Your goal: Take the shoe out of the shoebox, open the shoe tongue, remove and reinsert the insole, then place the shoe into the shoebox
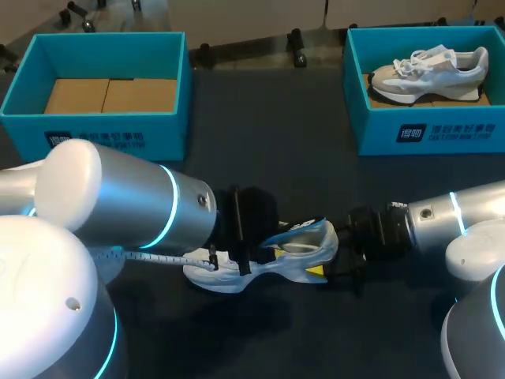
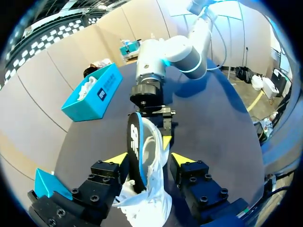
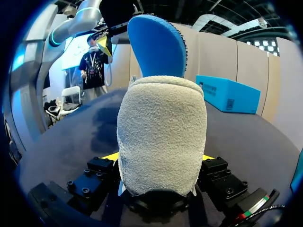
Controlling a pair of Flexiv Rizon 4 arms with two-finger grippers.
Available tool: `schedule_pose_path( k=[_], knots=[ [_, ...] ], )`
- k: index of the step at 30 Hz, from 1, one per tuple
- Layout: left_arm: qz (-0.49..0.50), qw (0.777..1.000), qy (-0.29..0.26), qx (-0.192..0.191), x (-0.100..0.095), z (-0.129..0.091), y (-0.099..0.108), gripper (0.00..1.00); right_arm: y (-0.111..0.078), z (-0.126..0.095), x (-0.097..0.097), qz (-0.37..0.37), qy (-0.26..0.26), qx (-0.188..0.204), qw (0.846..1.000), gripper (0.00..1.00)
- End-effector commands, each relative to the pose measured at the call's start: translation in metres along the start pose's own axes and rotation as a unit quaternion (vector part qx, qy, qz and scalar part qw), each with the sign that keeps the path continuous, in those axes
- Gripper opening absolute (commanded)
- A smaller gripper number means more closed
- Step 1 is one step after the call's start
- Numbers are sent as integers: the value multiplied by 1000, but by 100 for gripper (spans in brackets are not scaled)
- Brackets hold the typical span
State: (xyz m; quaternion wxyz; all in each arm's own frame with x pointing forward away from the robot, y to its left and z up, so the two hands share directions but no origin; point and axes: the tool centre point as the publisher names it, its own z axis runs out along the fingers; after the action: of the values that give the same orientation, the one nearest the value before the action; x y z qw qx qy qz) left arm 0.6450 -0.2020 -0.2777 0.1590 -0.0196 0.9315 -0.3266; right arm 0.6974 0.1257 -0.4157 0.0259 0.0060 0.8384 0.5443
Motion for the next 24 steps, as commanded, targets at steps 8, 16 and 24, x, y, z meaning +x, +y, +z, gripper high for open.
schedule_pose_path(
  k=[8, 16, 24],
  knots=[
    [-19, 999, -31, 5, 2, 18, -3, 62, -3, 4, 3, 0, -1, 2, 1000, 0],
    [-23, 998, -59, 13, 2, 21, -5, 76, -3, 4, 3, 0, -1, 2, 1000, 0],
    [-32, 996, -80, 18, -1, 26, -7, 75, -3, 4, 3, 0, -1, 2, 1000, 0]
  ],
)
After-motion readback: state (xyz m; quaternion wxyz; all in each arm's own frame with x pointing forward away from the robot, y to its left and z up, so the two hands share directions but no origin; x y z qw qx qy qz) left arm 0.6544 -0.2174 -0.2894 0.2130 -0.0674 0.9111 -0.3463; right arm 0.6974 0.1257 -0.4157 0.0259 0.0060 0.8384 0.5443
